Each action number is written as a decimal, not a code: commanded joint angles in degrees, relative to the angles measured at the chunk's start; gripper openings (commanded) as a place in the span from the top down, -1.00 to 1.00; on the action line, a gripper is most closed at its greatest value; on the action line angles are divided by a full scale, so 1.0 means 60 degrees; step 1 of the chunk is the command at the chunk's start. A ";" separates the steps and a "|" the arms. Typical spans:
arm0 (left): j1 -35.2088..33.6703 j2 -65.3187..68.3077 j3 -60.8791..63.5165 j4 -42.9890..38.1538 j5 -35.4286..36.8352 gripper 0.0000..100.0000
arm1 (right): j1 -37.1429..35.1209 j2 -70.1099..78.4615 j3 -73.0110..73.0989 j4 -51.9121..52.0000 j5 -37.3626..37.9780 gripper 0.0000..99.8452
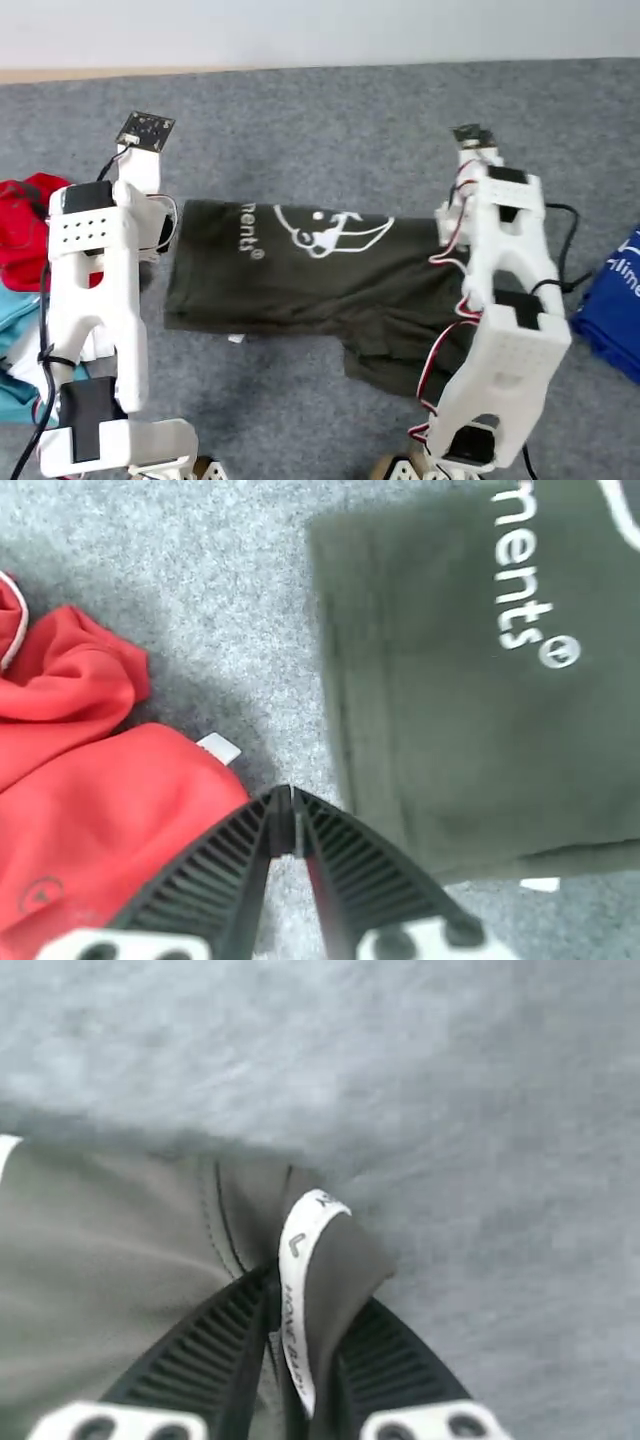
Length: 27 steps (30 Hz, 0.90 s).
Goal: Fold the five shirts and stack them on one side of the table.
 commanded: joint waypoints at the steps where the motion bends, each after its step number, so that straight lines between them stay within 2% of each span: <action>1: -0.0029 -0.0513 -0.0081 -0.0103 0.0059 0.99 | 0.0564 0.0374 -0.1949 0.0330 0.0733 0.98; 8: -0.0029 -0.0513 -0.0081 -0.0088 0.0059 0.99 | 0.0271 0.2015 -0.4835 0.2396 0.1070 0.96; 12: -0.0029 -0.0513 -0.0081 -0.0088 0.0059 0.99 | 0.0139 0.2249 -0.5773 0.3641 0.0967 0.68; 16: -0.0029 -0.0513 -0.0081 -0.0088 0.0044 0.99 | 0.0066 0.2132 -0.6579 0.4462 0.0264 0.44; 23: -0.0029 -0.0513 -0.0081 -0.0088 0.0044 0.99 | -0.0374 0.1751 -0.7897 0.6396 0.0220 0.43; 27: -0.0029 -0.0513 -0.0081 -0.0088 0.0044 0.99 | -0.0462 0.1179 -0.7648 0.6615 0.0234 0.48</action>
